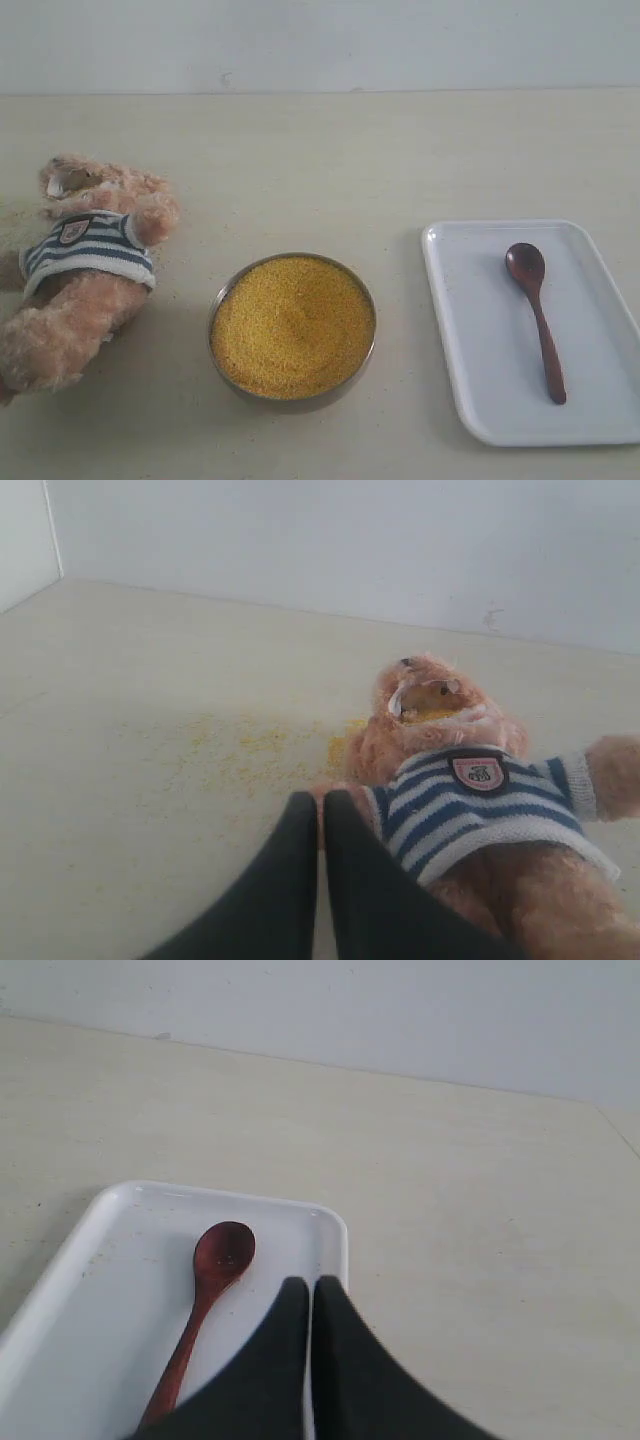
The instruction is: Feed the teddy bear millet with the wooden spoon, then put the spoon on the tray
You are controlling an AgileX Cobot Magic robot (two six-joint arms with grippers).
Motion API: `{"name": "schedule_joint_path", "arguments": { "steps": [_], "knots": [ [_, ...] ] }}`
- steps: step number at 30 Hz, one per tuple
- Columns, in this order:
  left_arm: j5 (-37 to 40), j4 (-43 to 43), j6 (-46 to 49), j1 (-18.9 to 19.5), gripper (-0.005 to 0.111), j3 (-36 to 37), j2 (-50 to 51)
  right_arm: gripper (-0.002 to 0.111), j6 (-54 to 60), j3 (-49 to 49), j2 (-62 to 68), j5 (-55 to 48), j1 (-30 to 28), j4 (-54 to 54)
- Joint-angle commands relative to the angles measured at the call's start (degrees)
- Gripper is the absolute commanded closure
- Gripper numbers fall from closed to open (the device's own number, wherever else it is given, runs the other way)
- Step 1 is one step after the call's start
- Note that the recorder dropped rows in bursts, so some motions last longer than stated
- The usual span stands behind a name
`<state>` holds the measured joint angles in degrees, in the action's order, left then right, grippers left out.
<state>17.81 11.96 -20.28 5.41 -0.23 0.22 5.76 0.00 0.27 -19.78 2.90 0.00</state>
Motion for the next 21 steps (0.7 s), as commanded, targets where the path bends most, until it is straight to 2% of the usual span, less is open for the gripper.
{"name": "schedule_joint_path", "arguments": {
  "steps": [1,9,15,18,20,21],
  "knots": [
    [0.05,0.09,0.36,-0.28,0.103,0.23,-0.22,0.107,0.13,0.00,-0.27,0.20,0.27,-0.50],
    [-0.06,0.09,0.35,-0.28,0.103,0.23,-0.22,0.107,0.02,0.00,-0.27,0.20,0.25,-0.50],
    [-4.71,4.35,0.35,-0.28,0.103,0.23,-0.22,0.107,0.02,0.00,-0.27,0.20,0.25,-0.50],
    [-15.61,1.14,-2.46,-0.28,0.103,0.23,-0.22,0.107,0.02,0.00,-0.27,0.20,0.25,-0.50],
    [-27.22,-1.14,-6.20,-0.28,0.103,0.23,-0.22,0.107,0.02,0.00,-0.27,0.20,0.25,-0.50],
    [-35.92,-1.29,-6.87,-0.28,0.103,0.23,-0.22,0.107,0.02,0.00,-0.27,0.20,0.25,-0.50]
  ]
}}
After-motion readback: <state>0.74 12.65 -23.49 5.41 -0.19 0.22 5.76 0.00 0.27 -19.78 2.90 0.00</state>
